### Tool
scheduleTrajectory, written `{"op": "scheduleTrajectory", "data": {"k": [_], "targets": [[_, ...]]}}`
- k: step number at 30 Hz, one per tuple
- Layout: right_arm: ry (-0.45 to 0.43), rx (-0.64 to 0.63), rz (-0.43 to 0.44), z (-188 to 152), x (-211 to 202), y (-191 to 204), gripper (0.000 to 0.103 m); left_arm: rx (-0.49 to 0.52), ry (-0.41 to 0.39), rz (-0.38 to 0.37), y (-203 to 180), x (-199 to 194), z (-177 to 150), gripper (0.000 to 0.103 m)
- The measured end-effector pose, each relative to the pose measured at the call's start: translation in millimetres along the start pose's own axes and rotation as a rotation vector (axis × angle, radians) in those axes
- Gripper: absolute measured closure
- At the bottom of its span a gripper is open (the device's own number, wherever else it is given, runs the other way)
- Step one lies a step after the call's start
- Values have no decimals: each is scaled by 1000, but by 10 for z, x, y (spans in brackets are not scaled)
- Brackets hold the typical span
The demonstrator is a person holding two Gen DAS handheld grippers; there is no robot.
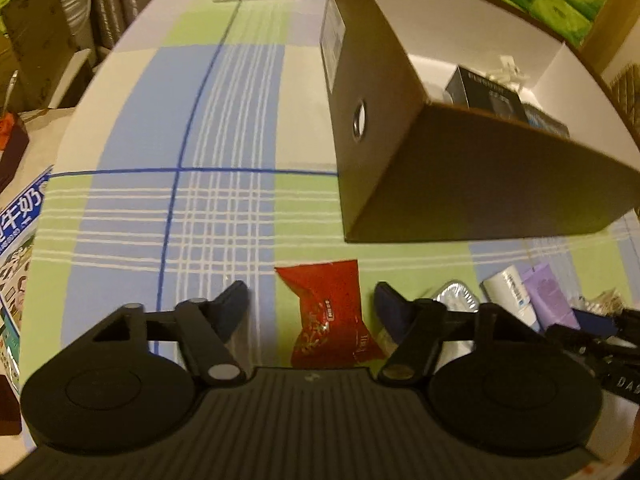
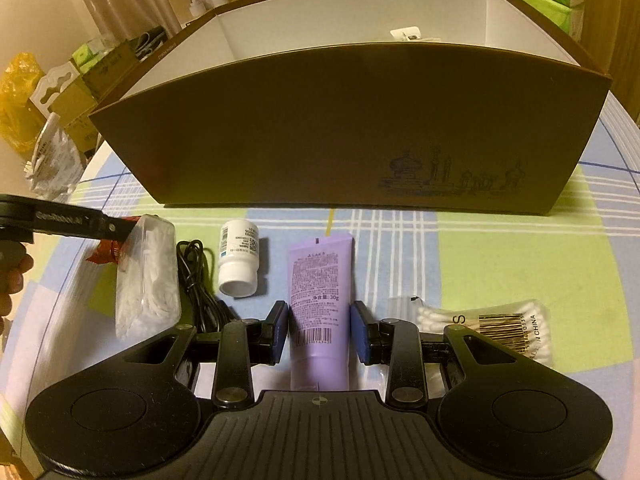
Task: Organize objects
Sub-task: 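Grasp the purple tube with the right tool while the left tool grasps the red packet, then carry the purple tube with the right tool while the left tool carries the red packet into the box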
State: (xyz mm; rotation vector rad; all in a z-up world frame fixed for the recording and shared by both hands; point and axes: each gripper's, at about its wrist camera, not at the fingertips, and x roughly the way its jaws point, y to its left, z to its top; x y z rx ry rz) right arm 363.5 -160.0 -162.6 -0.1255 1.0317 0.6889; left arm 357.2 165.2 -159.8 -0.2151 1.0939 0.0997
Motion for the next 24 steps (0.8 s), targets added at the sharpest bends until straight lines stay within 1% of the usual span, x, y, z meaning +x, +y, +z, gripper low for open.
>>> {"op": "scheduleTrajectory", "data": {"k": [1, 2, 3, 4, 6, 10, 15, 19, 24], "targets": [[0, 1, 1, -1, 3, 1, 72, 9, 4, -2, -7, 17, -5, 48], [-1, 0, 1, -3, 2, 4, 72, 22, -1, 4, -16, 18, -13, 48], [-1, -2, 2, -4, 3, 5, 72, 37, -4, 11, -31, 15, -23, 52], [-2, -4, 2, -7, 1, 6, 72, 48, -6, 15, -43, 11, -33, 61], [-3, -11, 0, -14, 1, 12, 72, 57, -6, 24, -43, -20, -64, 74], [-6, -28, -6, -26, 1, 33, 72, 34, 3, 55, 9, -120, -203, 75], [-7, -83, -28, -56, 14, 104, 72, -32, 23, 94, 95, -304, -476, 75], [-4, -128, -51, -68, 35, 164, 72, -60, 37, 92, 126, -415, -631, 75], [-1, -181, -88, -91, 62, 248, 72, -72, 37, 96, 117, -468, -722, 75]]}}
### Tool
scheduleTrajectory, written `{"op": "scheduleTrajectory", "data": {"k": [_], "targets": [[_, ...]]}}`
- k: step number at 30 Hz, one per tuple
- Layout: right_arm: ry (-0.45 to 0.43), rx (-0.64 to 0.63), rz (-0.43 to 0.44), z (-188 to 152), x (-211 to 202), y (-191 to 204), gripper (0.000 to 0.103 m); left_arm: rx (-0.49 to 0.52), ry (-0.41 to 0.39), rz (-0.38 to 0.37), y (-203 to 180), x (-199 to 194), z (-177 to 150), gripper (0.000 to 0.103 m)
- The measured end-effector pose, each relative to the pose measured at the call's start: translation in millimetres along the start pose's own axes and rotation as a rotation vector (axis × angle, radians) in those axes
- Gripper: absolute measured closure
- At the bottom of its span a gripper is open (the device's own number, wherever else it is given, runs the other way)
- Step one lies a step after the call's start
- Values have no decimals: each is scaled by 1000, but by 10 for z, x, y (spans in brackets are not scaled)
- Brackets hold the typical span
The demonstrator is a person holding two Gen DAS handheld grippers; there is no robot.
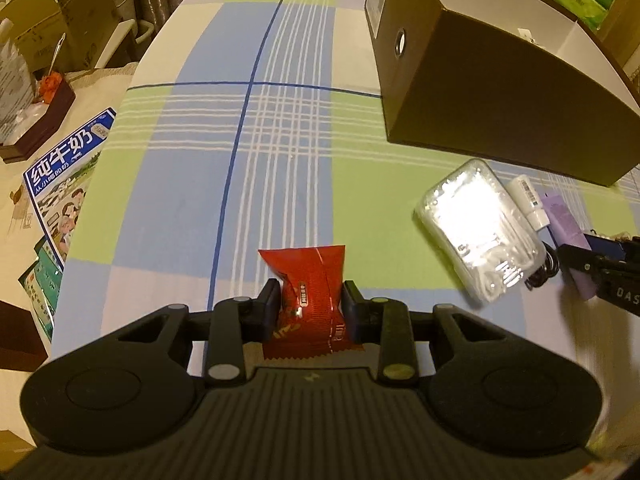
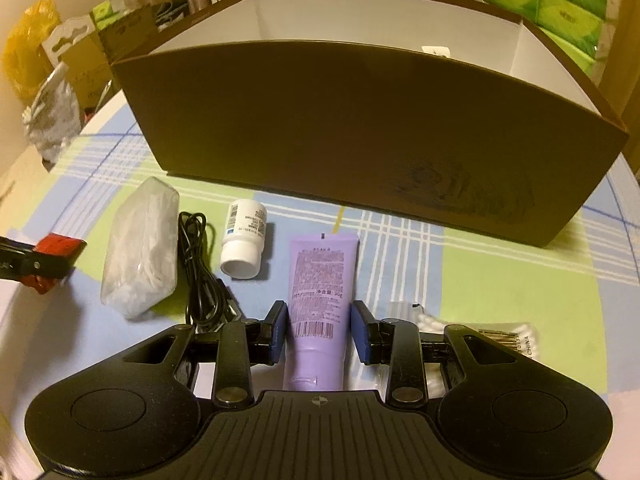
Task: Organize objects
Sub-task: 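Carry the purple tube with the right tool while the left tool carries the red packet into the box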
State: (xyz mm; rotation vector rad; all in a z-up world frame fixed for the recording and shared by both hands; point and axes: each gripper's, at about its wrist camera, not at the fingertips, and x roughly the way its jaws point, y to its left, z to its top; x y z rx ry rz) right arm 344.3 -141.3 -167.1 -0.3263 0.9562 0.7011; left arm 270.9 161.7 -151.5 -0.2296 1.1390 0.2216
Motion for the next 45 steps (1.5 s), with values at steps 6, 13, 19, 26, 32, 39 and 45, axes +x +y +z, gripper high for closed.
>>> {"op": "scheduleTrajectory", "data": {"k": [6, 13, 19, 26, 32, 39, 45], "targets": [[-14, -45, -24, -40, 2, 60, 72, 9, -4, 3, -61, -34, -87, 75], [-7, -51, -14, -79, -36, 70, 72, 10, -5, -7, -111, -78, -180, 75], [8, -35, 5, -130, -88, 62, 72, 13, -5, -12, -142, -110, -237, 76], [32, 64, 68, -158, -178, -53, 73, 11, -20, -22, -147, -178, -276, 76], [-15, 120, 122, -154, -435, -119, 73, 24, -50, -39, -186, -325, -265, 76], [-84, 171, 163, -55, -772, -210, 73, 65, -125, -94, -359, -611, -133, 76], [-146, 199, 179, 118, -985, -340, 73, 102, -203, -147, -542, -826, 95, 76]]}}
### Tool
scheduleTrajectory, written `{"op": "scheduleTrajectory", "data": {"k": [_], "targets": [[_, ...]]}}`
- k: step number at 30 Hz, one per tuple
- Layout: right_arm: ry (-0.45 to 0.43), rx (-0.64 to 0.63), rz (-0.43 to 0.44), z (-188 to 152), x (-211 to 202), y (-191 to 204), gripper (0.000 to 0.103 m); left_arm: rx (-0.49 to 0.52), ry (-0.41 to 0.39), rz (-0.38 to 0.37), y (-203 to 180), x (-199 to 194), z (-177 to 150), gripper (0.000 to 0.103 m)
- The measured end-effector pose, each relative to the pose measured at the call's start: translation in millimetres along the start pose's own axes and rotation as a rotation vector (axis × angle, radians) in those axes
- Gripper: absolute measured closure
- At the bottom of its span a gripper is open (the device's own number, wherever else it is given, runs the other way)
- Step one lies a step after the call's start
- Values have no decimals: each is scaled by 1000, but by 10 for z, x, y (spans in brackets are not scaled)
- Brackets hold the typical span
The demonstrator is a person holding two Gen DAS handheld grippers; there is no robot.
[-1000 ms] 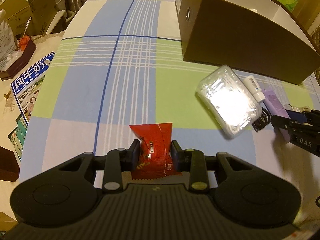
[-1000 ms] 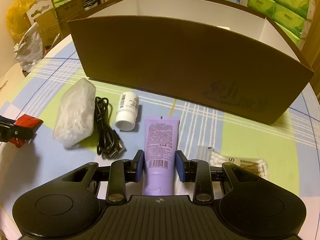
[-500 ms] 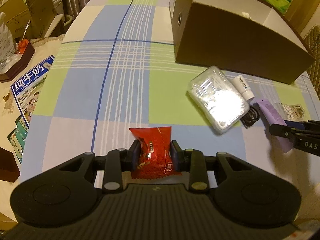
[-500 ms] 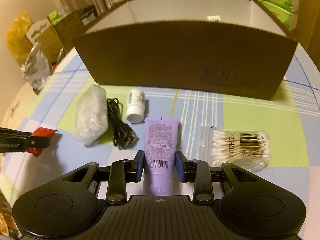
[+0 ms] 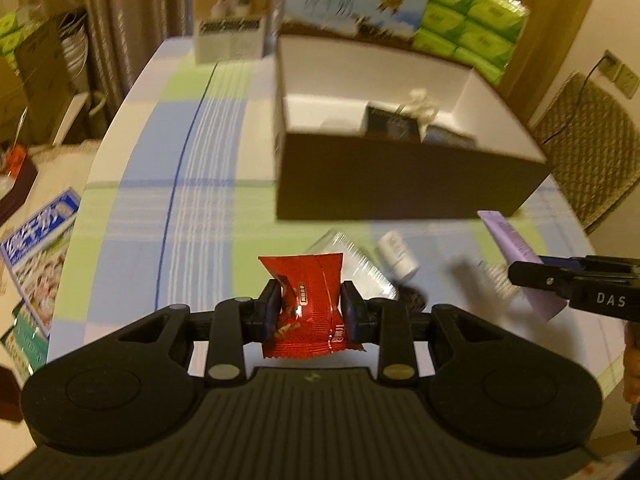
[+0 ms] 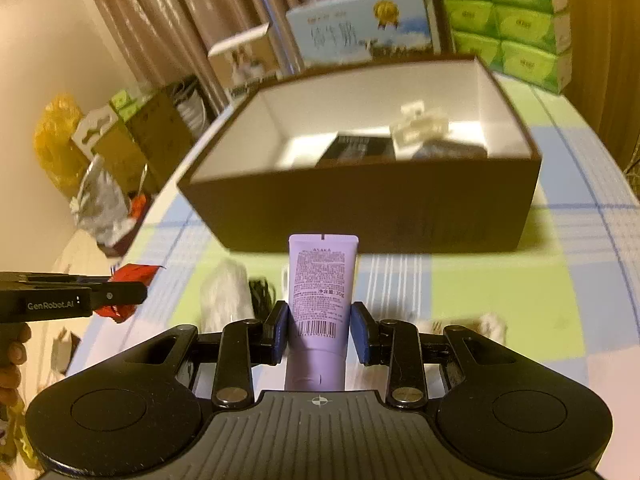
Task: Organize objects
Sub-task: 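Carry the purple tube with the right tool while the left tool carries the red packet into the box, then open the right tool over the box while the left tool releases the red packet inside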
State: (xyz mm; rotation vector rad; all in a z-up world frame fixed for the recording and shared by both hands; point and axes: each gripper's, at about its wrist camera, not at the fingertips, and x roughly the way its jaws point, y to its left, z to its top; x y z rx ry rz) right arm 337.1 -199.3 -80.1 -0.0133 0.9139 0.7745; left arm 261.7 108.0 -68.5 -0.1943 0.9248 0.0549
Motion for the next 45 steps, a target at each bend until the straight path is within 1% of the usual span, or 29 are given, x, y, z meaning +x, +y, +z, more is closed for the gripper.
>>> {"op": "scheduleTrajectory", "data": {"k": [5, 12, 16, 20, 26, 28, 33, 38, 40, 45], "targets": [[-55, 8, 2, 290, -90, -68, 73, 29, -52, -27, -151, -4, 276, 76], [-147, 13, -3, 772, -121, -204, 73, 85, -115, -28, -367, 131, 720, 76], [-171, 16, -28, 1008, -50, -318, 73, 97, -120, -21, -435, 260, 906, 76], [-167, 29, -73, 1188, 101, -479, 73, 111, -121, -8, -457, 392, 1070, 76], [-134, 56, -150, 1386, 436, -715, 73, 98, -104, -3, -394, 627, 1325, 76], [-121, 66, -173, 1440, 543, -764, 73, 106, -98, 8, -387, 715, 1404, 76], [-95, 66, -223, 1542, 792, -891, 73, 119, -79, 8, -375, 916, 1564, 76], [-73, 54, -261, 1620, 976, -972, 73, 141, -72, 7, -395, 1065, 1692, 77], [-69, 42, -278, 1651, 1041, -992, 73, 151, -73, 2, -406, 1106, 1728, 79], [-66, 27, -309, 1725, 1159, -1013, 72, 149, -62, -2, -387, 1212, 1813, 80]]}}
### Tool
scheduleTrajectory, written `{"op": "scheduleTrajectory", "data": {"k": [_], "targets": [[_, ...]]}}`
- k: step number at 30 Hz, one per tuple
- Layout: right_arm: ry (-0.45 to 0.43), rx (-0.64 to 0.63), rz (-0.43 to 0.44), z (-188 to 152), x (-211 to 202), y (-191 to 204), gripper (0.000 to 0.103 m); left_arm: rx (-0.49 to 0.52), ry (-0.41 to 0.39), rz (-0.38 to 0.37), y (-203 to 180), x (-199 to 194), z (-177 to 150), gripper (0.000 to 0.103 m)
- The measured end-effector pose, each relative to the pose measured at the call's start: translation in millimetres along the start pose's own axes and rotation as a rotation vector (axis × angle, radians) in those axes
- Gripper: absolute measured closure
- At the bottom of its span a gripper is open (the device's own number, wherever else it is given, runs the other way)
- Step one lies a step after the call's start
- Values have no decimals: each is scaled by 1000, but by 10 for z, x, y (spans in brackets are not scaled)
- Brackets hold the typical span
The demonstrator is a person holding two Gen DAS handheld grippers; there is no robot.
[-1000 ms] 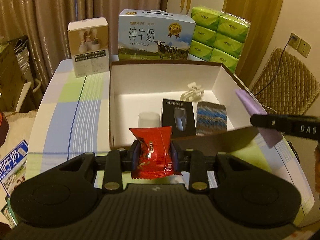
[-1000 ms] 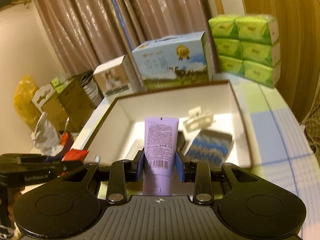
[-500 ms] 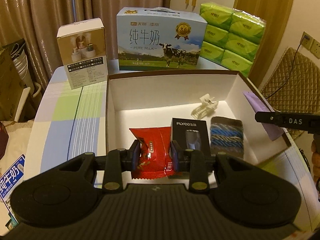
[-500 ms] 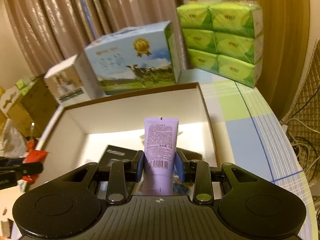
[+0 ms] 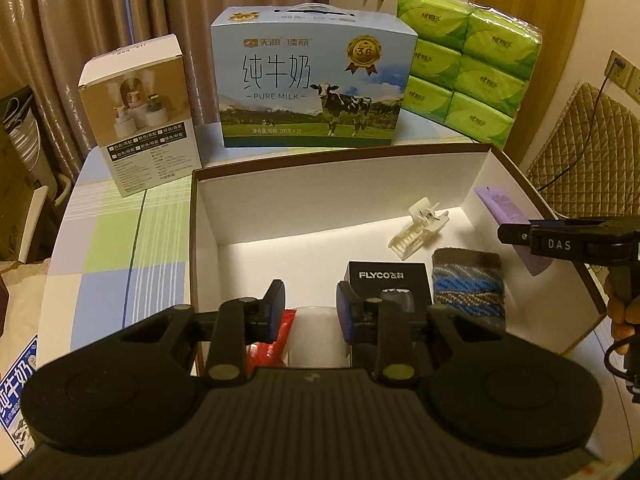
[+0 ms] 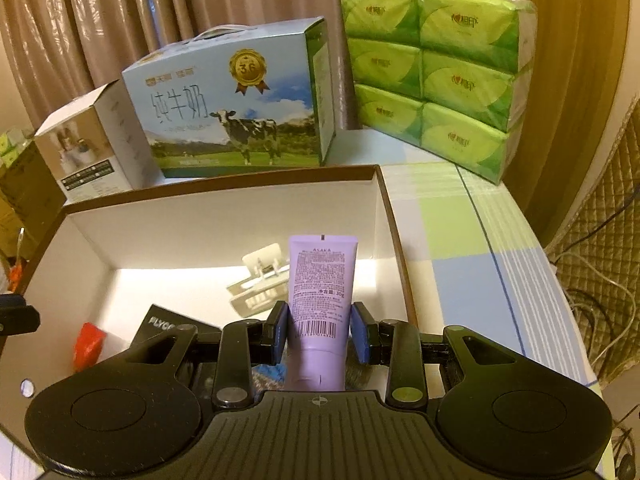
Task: Organize objects
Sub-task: 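Open the right tool over the box while the left tool releases the red packet inside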
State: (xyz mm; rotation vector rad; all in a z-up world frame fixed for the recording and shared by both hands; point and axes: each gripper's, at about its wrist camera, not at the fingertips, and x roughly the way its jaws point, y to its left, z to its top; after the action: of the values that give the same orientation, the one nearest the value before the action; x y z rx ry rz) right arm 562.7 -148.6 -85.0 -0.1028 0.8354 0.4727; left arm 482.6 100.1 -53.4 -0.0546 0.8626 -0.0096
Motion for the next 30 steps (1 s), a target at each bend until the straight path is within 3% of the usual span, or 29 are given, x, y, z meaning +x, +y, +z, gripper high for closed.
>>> {"op": "scheduleTrajectory", "data": {"k": [11, 12, 14, 18, 20, 22, 26, 28, 30], "targets": [[-31, -19, -27, 80, 82, -7, 72, -5, 19, 2, 62, 117, 47, 79], [-47, -18, -19, 85, 66, -15, 69, -6, 19, 3, 64, 124, 54, 79], [-54, -23, -15, 105, 42, -16, 54, -6, 18, 2, 70, 128, 59, 79], [-71, -31, 12, 117, -54, -19, 43, -4, 21, 2, 64, 132, 58, 74], [-70, -28, 27, 99, -97, -21, 31, -1, 21, 3, 62, 131, 61, 72], [-73, -28, 40, 69, -148, -17, 26, -3, 22, 2, 61, 124, 59, 65], [-74, -24, 65, 13, -248, -6, 16, 0, 20, -1, 35, 90, 47, 61], [-77, -16, 78, -11, -302, -8, 11, 0, 18, -2, 16, 66, 38, 51], [-78, -8, 96, -37, -359, -11, 10, -2, 16, -2, 2, 38, 29, 48]]}}
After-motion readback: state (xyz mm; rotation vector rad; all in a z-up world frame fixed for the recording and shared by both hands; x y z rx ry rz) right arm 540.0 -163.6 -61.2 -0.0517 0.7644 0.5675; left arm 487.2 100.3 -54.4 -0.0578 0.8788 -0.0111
